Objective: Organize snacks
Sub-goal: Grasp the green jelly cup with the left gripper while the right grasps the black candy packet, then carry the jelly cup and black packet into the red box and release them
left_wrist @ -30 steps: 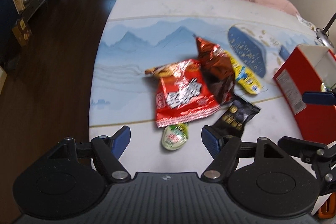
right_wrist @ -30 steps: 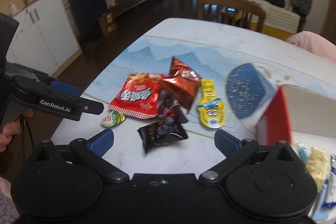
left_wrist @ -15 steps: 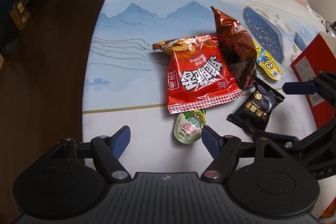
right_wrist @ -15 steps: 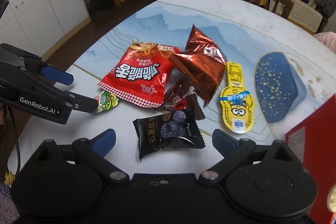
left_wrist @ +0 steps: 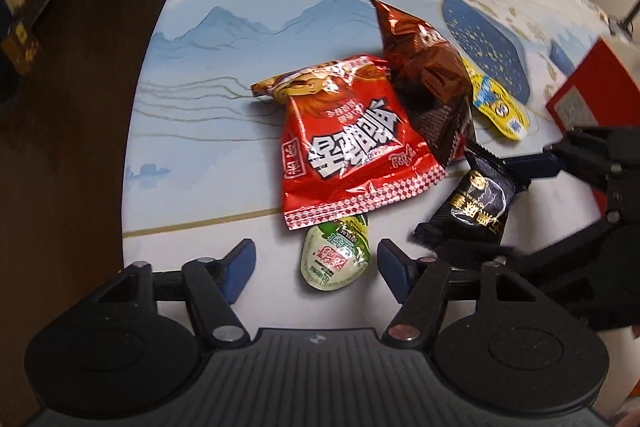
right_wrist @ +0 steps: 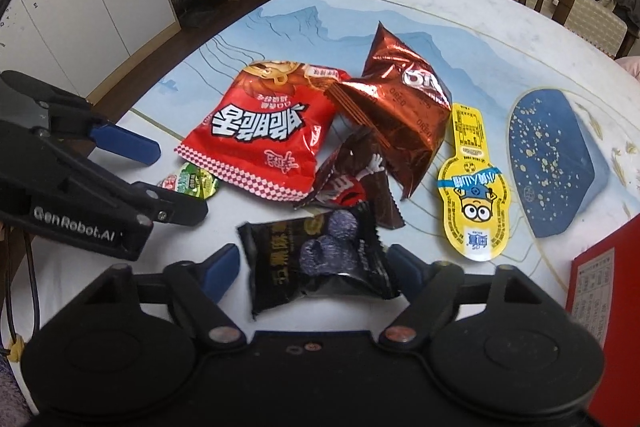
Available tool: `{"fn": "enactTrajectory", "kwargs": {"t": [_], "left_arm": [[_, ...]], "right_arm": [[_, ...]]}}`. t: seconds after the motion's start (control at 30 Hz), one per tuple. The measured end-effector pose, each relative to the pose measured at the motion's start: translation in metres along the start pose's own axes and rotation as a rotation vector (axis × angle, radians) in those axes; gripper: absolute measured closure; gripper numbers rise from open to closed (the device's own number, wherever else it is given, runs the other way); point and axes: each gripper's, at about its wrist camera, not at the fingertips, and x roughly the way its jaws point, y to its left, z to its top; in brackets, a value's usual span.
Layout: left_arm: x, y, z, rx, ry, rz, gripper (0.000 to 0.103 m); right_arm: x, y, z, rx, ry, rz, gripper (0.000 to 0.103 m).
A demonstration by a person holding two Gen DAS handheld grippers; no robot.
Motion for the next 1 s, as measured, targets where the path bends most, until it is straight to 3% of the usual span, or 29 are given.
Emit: {"fn": "enactTrajectory", "kwargs": {"t": [0.17, 0.37, 1.0], "left_arm": [[0.000, -0.011, -0.003, 0.062, -0.016, 0.037, 0.051], [-0.002, -0.015, -0.004, 0.042, -0.029, 0.037, 0.069], [-0.023, -0.007, -0.016, -0.102, -0.024, -0.035, 0.071]], "right_arm": [[-0.003, 0.002, -0.002, -0.012, -0.009, -0.006, 0.036], [-0.008, 0.003, -0.006, -0.003, -0.022, -0.025, 0.039], [-0.067, 0.001, -0.027, 0.125, -0.089, -0.013, 0.043]]}}
